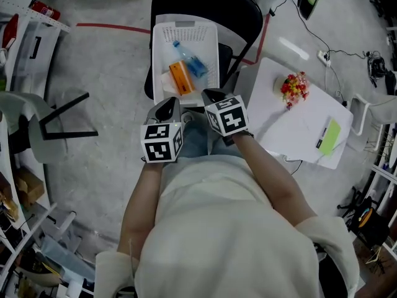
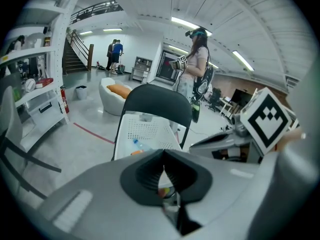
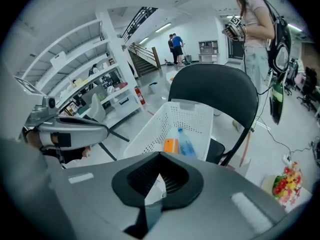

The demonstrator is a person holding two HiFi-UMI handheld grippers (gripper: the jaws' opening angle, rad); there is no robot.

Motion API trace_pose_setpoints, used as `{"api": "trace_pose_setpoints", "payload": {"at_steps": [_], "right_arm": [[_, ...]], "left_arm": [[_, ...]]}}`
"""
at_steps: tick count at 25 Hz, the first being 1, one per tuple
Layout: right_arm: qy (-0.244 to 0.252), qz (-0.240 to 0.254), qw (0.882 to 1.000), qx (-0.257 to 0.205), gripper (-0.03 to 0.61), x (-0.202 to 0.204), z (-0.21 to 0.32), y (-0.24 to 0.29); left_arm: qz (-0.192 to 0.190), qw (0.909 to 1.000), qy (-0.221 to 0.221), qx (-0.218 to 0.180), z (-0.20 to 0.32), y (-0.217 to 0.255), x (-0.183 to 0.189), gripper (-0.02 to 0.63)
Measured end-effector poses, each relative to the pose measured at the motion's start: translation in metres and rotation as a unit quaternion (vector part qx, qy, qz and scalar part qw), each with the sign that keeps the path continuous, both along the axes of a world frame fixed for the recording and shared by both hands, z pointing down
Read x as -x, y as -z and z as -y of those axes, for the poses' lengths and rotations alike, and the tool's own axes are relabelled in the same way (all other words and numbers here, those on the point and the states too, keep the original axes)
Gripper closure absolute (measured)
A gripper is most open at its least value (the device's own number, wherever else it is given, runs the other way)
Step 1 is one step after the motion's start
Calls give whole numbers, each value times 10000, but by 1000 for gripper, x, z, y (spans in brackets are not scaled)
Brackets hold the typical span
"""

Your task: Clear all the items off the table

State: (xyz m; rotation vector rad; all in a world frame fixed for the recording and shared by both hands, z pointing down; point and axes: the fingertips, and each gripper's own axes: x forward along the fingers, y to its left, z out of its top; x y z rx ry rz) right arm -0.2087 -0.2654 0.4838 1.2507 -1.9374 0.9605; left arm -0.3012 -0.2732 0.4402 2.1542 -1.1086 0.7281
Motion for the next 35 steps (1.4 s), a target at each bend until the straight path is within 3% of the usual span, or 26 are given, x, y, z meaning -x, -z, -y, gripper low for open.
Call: {"api": "trace_pose_setpoints", "payload": {"at_steps": [9,21,35], "right_arm": [[-613,-13,9981,-47,579,-33,-18,3],[-1754,-29,9845,-97,580,-109,-57,8],[-2174,-186,9759,-51,580,-224,-115,1]], "left_arm": [[-65,9984,-559,69,-4,-2,-30,606],[-32,9884,-1514,76,-17,-2,-105,606],[34,9839,-1766,267,-65,-12,-209,606]]}}
